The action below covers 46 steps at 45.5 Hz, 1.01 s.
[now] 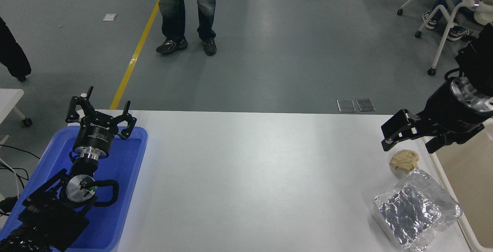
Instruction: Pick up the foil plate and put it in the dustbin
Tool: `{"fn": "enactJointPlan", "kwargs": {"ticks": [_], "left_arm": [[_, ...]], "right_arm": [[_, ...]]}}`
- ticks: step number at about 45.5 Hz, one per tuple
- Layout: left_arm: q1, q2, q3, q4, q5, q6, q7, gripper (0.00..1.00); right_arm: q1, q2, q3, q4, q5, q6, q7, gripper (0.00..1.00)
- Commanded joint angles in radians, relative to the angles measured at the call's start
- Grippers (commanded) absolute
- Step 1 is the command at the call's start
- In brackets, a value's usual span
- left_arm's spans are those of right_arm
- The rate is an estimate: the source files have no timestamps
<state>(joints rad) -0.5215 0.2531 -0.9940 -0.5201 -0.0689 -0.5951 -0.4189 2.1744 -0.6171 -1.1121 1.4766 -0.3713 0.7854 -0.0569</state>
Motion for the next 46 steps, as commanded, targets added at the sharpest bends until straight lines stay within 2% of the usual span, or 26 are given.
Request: {"fn": "enactJointPlan", "kwargs": {"ticks": [1, 26, 34, 46], "left_arm": [[0.0, 0.0, 0.0, 0.0, 0.0, 0.0, 0.0, 1.0], [0.0, 0.0, 0.0, 0.0, 0.0, 0.0, 0.0, 1.0], [0.0, 0.0, 0.0, 0.0, 0.0, 0.0, 0.0, 1.0], [0.0, 0.0, 0.0, 0.0, 0.0, 0.0, 0.0, 1.0]], "right_arm": [[-0.011, 0.0, 0.011, -0.01, 0.0, 0.0, 0.0, 1.0], [-0.008, -0.007, -0.038, -0.094, 0.022, 0.0, 0.002, 1.0], [-0.011, -0.049, -0.028, -0.099, 0.02, 0.0, 0.002, 1.0], [-0.156, -0.056, -0.028, -0.281, 0.003, -0.023, 0.0, 1.0]]}}
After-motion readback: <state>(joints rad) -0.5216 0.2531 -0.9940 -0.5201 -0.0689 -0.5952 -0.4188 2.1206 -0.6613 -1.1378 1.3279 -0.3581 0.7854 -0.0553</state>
